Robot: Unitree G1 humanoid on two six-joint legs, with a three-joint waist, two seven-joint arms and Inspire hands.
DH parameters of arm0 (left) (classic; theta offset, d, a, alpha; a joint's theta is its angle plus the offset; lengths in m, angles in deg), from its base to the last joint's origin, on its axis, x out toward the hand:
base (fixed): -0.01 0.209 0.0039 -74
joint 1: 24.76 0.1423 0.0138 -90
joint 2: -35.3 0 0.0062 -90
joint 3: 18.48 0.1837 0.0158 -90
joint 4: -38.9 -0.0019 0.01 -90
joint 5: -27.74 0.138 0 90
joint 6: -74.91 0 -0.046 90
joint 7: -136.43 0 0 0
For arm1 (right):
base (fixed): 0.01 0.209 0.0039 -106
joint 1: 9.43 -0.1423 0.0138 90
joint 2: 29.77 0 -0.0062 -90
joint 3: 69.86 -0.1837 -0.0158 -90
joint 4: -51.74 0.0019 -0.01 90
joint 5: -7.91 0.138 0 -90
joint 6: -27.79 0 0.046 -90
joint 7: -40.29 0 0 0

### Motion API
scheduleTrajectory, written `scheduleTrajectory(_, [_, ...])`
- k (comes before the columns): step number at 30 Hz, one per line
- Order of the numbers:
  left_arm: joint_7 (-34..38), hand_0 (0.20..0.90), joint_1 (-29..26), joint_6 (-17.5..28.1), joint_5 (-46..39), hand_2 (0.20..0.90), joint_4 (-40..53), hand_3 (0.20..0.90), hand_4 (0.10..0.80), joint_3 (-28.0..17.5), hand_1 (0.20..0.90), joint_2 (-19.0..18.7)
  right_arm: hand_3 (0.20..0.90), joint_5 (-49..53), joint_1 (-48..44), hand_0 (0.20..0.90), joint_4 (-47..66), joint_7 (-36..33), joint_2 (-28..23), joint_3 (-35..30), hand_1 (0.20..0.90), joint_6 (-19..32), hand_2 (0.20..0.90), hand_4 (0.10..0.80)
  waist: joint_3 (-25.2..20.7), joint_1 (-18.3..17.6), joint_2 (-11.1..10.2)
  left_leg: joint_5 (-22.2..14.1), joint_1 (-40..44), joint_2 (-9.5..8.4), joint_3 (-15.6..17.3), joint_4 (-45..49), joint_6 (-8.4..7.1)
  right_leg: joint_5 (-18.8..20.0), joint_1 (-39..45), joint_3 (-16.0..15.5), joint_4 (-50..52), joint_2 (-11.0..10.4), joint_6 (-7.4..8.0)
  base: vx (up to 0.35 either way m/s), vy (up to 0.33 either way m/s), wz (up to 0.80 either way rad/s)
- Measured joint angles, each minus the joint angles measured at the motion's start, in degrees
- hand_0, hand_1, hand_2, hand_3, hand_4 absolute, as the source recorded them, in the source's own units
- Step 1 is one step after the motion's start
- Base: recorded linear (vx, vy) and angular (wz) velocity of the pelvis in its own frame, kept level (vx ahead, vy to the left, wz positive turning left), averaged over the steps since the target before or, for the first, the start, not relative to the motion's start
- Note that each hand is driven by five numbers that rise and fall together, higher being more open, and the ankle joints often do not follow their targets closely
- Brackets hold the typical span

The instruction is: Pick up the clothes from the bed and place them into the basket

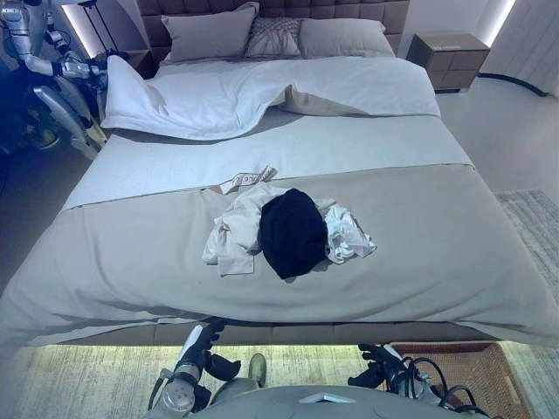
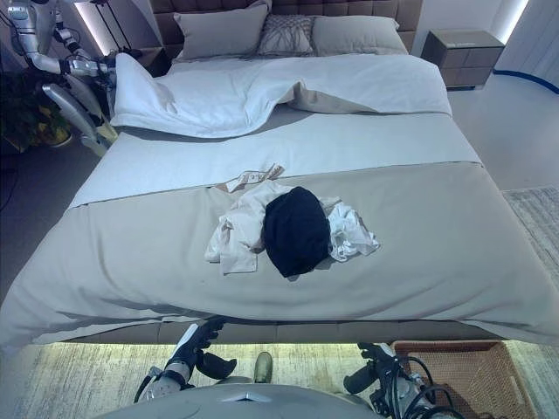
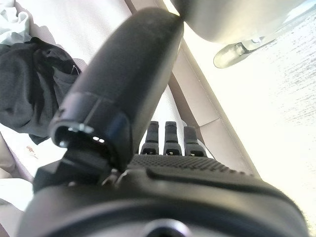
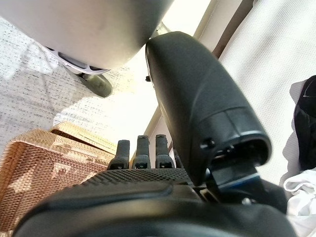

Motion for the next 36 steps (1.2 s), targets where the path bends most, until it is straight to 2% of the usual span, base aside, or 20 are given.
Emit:
scheduleTrajectory(20, [-0.34, 0.9, 0.13, -0.25, -3.21, 0.9, -0.16, 0.9, 0.8, -0.99, 0.9, 0.85, 0.9, -0.25, 0.01, 0.9, 0.93, -2.49, 0.09, -0.16, 0.9, -1.5, 0.9, 0.8, 0.41, -1.15, -0.43, -0.24, 0.71, 0.2, 0.97, 0.0, -0.02, 0.01, 0.19, 0.98, 0.0, 0.04, 0.0, 0.001, -0.002, -0.02])
scheduleTrajectory(24, [-0.37, 0.9, 0.1, -0.25, -3.18, 0.9, -0.1, 0.9, 0.8, -0.98, 0.9, 0.8, 0.9, -5.41, -0.17, 0.9, 2.12, -6.05, -0.18, 0.9, 0.9, -0.86, 0.9, 0.8, 0.44, -1.03, -0.52, -0.13, 0.91, 0.11, 0.89, 0.01, -0.12, 0.02, 0.47, 0.87, 0.0, 0.13, 0.02, 0.0, 0.0, 0.0])
scheduleTrajectory(28, [-0.41, 0.9, 0.24, -1.54, -3.14, 0.9, 1.84, 0.9, 0.8, -0.93, 0.9, 0.39, 0.9, -8.76, -0.56, 0.9, 10.62, -7.8, -3.2, 5.01, 0.9, -1.1, 0.9, 0.8, 0.68, -0.86, -0.79, -0.07, 1.21, 0.03, 0.56, -0.01, -0.18, 0.02, 0.95, 0.59, -0.01, 0.3, 0.02, 0.013, -0.022, 0.04])
scheduleTrajectory(29, [-0.49, 0.9, 0.37, -2.1, -3.14, 0.9, 3.27, 0.9, 0.8, -0.9, 0.9, 0.01, 0.9, -10.37, -0.86, 0.9, 16.21, -8.97, -5.39, 6.81, 0.9, -1.36, 0.9, 0.8, 0.83, -0.83, -0.93, -0.05, 1.18, 0.07, 0.44, 0.0, -0.14, 0.02, 0.88, 0.57, -0.01, 0.35, 0.02, 0.007, -0.007, 0.04])
scheduleTrajectory(36, [-0.55, 0.9, 1.26, -2.53, -3.18, 0.9, 5.35, 0.9, 0.8, -0.93, 0.9, -1.29, 0.9, -16.18, -8.45, 0.9, 30.48, -15.82, -12.63, 6.91, 0.9, -3.29, 0.9, 0.8, 1.29, 0.58, -1.73, -0.05, 0.79, -0.01, 0.02, -0.02, -0.02, 0.02, 0.74, 0.27, 0.0, 0.61, 0.0, 0.023, 0.013, 0.02])
